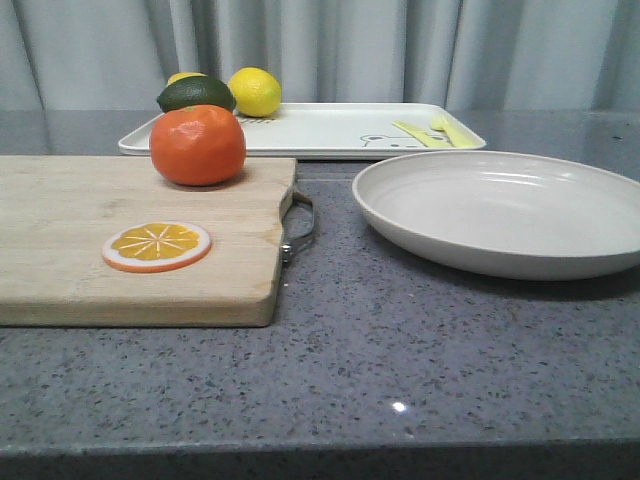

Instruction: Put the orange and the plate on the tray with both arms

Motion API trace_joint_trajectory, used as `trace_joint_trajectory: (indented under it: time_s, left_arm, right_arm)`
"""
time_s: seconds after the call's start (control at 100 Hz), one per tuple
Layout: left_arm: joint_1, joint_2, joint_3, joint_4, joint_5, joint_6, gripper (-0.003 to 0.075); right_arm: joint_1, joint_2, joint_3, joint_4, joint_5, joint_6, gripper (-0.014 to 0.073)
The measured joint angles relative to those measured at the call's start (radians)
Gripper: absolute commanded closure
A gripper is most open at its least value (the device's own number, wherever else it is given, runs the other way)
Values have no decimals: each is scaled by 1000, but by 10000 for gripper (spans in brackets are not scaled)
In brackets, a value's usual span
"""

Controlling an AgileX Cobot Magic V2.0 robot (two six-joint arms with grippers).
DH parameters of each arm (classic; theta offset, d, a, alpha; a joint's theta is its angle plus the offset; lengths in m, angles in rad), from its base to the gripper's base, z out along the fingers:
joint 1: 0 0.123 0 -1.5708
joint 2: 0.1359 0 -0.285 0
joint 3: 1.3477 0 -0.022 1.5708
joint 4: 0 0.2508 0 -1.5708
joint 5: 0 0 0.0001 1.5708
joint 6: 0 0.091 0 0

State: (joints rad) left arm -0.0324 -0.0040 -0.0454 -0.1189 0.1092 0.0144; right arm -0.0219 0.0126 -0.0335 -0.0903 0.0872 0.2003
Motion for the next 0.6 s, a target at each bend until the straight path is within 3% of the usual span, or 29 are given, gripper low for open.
trace_joint_trajectory:
  time_s: [0.6]
  left_arm:
    - [0, 379, -299, -11, -24, 0, 739]
  right_arm:
    - [0, 409, -276, 0, 58, 0, 655]
